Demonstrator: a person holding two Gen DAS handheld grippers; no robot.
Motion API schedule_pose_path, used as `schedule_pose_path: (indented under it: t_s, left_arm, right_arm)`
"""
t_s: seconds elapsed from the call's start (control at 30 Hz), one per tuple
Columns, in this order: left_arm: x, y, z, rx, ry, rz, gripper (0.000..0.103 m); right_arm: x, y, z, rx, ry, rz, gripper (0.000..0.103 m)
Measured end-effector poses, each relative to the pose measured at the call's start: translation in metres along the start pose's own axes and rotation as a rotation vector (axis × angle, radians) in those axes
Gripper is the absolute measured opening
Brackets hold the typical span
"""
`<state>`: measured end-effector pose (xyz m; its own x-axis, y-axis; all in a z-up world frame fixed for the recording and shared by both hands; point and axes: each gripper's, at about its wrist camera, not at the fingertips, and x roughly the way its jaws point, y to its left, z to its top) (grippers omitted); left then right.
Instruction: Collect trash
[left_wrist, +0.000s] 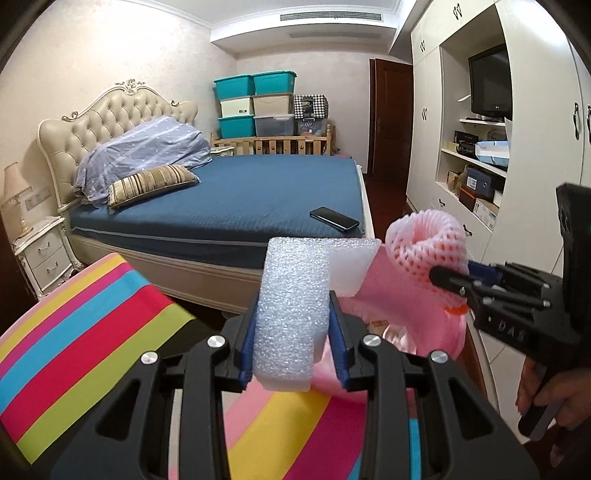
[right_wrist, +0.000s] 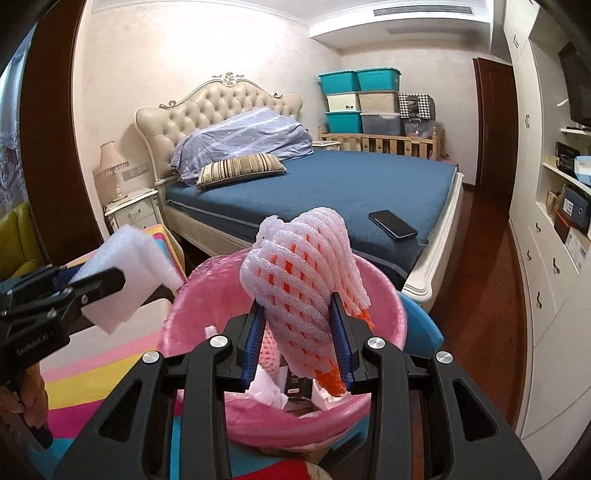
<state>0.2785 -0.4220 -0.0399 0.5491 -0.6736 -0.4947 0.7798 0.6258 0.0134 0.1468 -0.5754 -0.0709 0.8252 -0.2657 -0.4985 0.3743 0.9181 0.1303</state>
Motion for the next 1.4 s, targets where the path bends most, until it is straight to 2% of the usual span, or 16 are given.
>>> schedule_pose_path:
  t_s: [0.13,0.2,0.23,0.27,0.3,0.43,0.5,0.57,0.6,0.7,0.83,0.93,1.13,1.4]
  left_arm:
    - [0.013,-0.004,0.009,-0.02,-0.001,-0.013,0.034]
    - [0.02,-0.006,0.015,-0.038,-0.016,-0.036,0.035]
    - [0.022,-0.007,0.016,-0.042,-0.023,-0.047,0.04]
    - [0.025,-0.008,0.019,-0.041,-0.029,-0.05,0.061]
    - [0.027,-0.008,0.022,-0.045,-0.048,-0.019,0.077]
    - [0.019,-0.001,0.026,-0.089,-0.08,-0.016,0.083]
    - [0.008,0.004,0.024,-0.093,-0.1,0.019,0.098]
    - [-0.005,0.009,0.021,-0.105,-0.125,0.042,0.098]
    - [-0.015,0.009,0.02,-0.107,-0.142,0.064,0.098]
    - [-0.039,0.005,0.018,-0.096,-0.157,0.141,0.098]
    - [-0.076,-0.003,0.017,-0.051,-0.2,0.19,0.098]
    - [-0.106,-0.014,0.018,-0.015,-0.235,0.187,0.099]
    - [-0.146,-0.026,0.001,-0.046,-0.255,0.27,0.099]
    - [-0.17,-0.038,-0.029,-0.148,-0.172,0.272,0.099]
  right_arm:
    - [0.006,-0.003,0.005,-0.012,-0.001,0.02,0.035]
    - [0.012,-0.004,0.01,-0.024,-0.008,0.069,0.041]
    - [0.014,-0.008,0.01,-0.037,-0.012,0.098,0.041]
    - [0.016,-0.011,0.012,-0.043,-0.012,0.103,0.053]
    - [0.016,-0.016,0.015,-0.043,-0.023,0.095,0.059]
    - [0.002,-0.029,0.024,-0.016,-0.069,0.074,0.064]
    - [-0.013,-0.032,0.025,-0.014,-0.087,0.06,0.065]
    - [-0.03,-0.031,0.023,-0.02,-0.094,0.043,0.067]
    - [-0.037,-0.03,0.022,-0.022,-0.096,0.038,0.073]
    - [-0.065,-0.022,0.022,-0.035,-0.118,0.022,0.084]
    - [-0.1,-0.008,0.024,-0.083,-0.138,0.034,0.085]
    - [-0.122,0.002,0.032,-0.129,-0.158,0.027,0.085]
    - [-0.136,0.007,0.022,-0.174,-0.128,0.043,0.085]
    - [-0.158,0.008,-0.019,-0.143,-0.141,0.127,0.085]
